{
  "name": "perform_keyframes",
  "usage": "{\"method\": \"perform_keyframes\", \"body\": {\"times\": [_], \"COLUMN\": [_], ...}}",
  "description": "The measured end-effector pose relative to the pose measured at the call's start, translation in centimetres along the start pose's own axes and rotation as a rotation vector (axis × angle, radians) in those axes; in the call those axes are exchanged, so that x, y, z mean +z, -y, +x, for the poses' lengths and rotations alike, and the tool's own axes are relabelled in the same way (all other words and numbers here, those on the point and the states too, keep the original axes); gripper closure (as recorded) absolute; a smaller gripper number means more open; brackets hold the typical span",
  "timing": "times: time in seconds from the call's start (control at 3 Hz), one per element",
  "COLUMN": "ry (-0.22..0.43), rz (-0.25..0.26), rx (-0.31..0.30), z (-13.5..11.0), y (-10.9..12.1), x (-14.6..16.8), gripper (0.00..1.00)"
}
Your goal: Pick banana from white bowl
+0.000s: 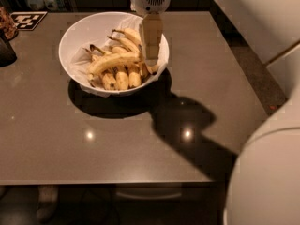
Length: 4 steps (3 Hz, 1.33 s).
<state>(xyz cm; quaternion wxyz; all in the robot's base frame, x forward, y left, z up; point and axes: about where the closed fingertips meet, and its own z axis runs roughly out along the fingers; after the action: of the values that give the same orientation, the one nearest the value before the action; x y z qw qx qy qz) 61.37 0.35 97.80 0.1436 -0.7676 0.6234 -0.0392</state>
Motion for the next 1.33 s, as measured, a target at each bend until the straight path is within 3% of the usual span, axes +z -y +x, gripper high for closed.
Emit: {"method": "perform_keyframes", "body": {"times": [0.67, 1.33], "ry": [-0.026, -0.049], "rz": [-0.032, -0.066], "rx": [-0.078, -0.123], "z": [-3.2, -4.7], "y": [2.1, 3.0], "x": [2.7, 5.2], "gripper": [0.13, 0.28]}}
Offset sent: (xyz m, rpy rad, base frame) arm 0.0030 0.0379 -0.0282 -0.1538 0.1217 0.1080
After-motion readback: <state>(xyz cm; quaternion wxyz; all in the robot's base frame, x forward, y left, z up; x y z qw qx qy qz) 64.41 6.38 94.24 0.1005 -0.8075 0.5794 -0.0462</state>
